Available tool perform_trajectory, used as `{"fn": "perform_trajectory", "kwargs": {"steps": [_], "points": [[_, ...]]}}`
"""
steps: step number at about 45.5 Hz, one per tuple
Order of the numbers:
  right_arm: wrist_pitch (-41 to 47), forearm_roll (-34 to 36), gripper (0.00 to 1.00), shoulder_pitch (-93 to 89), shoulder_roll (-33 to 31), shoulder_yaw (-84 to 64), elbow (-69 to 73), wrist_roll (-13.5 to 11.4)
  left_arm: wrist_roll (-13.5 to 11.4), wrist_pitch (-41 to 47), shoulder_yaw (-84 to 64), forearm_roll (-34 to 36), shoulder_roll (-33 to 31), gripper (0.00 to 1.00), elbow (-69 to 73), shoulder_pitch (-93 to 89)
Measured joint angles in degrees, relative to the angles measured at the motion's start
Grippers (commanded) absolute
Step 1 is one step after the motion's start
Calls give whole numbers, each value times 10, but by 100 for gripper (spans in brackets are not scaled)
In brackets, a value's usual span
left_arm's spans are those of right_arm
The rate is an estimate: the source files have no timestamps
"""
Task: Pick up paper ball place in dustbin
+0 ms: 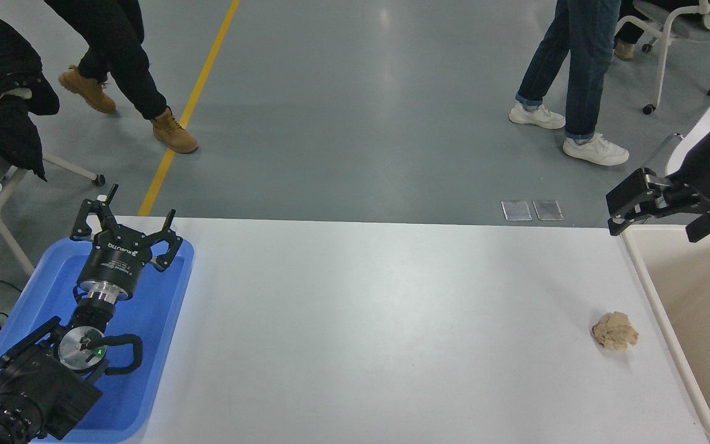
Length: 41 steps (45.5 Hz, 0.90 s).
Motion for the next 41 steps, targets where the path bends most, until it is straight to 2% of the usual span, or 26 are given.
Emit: {"fn": "perform_trajectory", "kwargs": {"steps": [41], "points": [[0,3,100,-17,-13,-21,-62,2,0,0,0,0,0,100,0,0]]}}
